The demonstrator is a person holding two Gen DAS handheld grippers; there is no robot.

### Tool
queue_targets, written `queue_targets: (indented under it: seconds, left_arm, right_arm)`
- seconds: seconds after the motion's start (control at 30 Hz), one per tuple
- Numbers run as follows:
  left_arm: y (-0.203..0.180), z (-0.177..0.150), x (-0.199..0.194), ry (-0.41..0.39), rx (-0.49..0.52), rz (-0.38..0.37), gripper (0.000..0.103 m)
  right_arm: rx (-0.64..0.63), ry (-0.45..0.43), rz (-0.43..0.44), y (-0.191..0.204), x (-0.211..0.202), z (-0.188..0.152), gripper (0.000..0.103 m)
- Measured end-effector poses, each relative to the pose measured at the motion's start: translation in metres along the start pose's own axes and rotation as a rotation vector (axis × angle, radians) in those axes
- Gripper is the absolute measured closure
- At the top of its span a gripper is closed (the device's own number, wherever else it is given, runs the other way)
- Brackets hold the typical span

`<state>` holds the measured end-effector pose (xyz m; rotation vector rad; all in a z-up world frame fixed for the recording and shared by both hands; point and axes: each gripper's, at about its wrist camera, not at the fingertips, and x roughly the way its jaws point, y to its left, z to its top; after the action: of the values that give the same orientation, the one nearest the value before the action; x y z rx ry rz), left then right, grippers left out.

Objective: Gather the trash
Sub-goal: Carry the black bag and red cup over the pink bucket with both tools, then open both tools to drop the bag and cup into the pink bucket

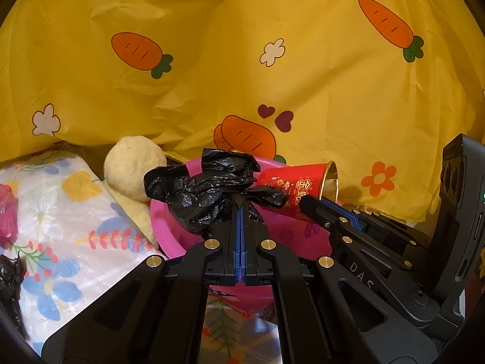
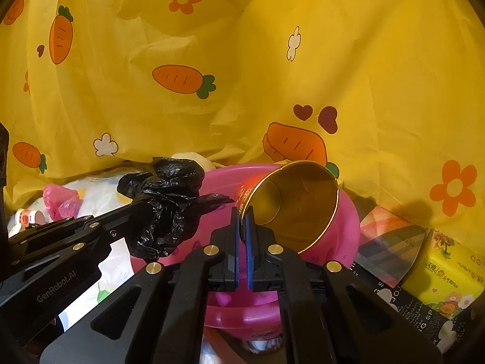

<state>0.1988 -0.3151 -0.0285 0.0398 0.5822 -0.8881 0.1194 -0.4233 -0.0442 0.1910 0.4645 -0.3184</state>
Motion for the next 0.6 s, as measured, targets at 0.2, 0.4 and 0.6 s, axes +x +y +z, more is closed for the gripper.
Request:
queue_targets:
  seconds: [0.2,0.4,0.6]
  left_arm:
    - [0.007,-0.005,0.01,0.04,-0.023,-0.011,0.103]
    - [0.011,-0.008,0.011,0.066,-0.016,-0.012,0.092]
    - [0.027,-0.011,0.003,0.043,-0.076,0.027,0.037]
  right_arm:
    - [-0.001,0.023,-0.004,0.001,0.008,-0.002,0.099]
    - [0.01,0.035,-0.01,0.0,0.014,-0.002,0.087]
    - [0.026,0.026,-0.014,-0.004,0.012,-0.003,0.059]
